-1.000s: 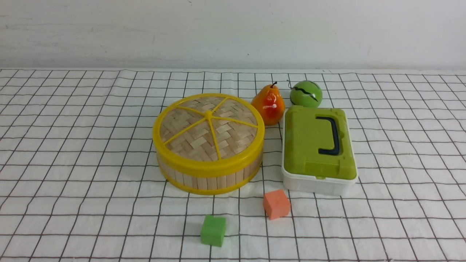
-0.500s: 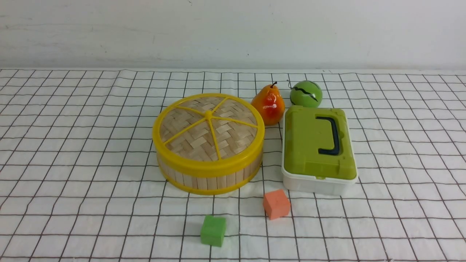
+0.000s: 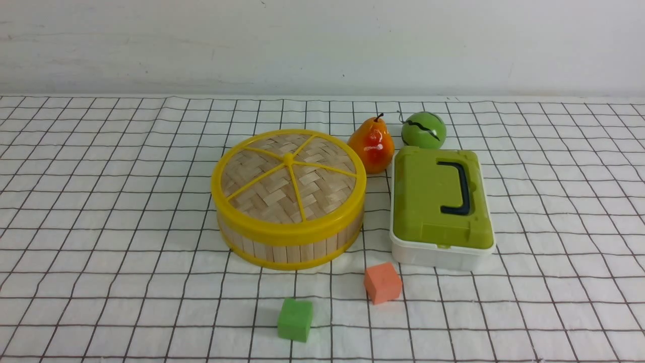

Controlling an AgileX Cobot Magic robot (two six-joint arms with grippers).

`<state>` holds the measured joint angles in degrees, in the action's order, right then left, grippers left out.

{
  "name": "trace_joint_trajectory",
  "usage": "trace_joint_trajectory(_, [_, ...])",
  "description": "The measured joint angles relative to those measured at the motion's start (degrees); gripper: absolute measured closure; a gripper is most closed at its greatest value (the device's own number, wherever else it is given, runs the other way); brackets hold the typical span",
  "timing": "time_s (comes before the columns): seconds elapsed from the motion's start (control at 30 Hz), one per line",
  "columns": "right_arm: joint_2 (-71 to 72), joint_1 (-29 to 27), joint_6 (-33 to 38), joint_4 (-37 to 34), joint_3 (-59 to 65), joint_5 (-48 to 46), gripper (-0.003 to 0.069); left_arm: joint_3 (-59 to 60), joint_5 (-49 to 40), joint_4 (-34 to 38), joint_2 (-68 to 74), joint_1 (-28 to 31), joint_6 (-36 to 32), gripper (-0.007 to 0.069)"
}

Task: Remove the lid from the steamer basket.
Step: Use the left arm to lift the lid of the steamer

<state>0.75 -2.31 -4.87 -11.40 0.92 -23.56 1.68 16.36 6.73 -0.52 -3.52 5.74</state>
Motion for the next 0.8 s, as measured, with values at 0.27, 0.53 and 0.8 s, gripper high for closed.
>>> trace_joint_trajectory(0.27, [0.0, 0.0, 0.0, 0.0, 0.0, 0.0, 0.0419, -4.6, 2.0, -0.2, 0.0, 0.0, 21.8, 0.0632])
trace_joint_trajectory(0.53, [0.0, 0.0, 0.0, 0.0, 0.0, 0.0, 0.0419, -32.2, -40.4, -11.5, 19.7, 0.0, 23.1, 0.0637])
trace_joint_trajectory(0.8, [0.0, 0.0, 0.0, 0.0, 0.0, 0.0, 0.0419, -40.7, -50.7, -3.8, 48.0, 0.0, 18.8, 0.0637])
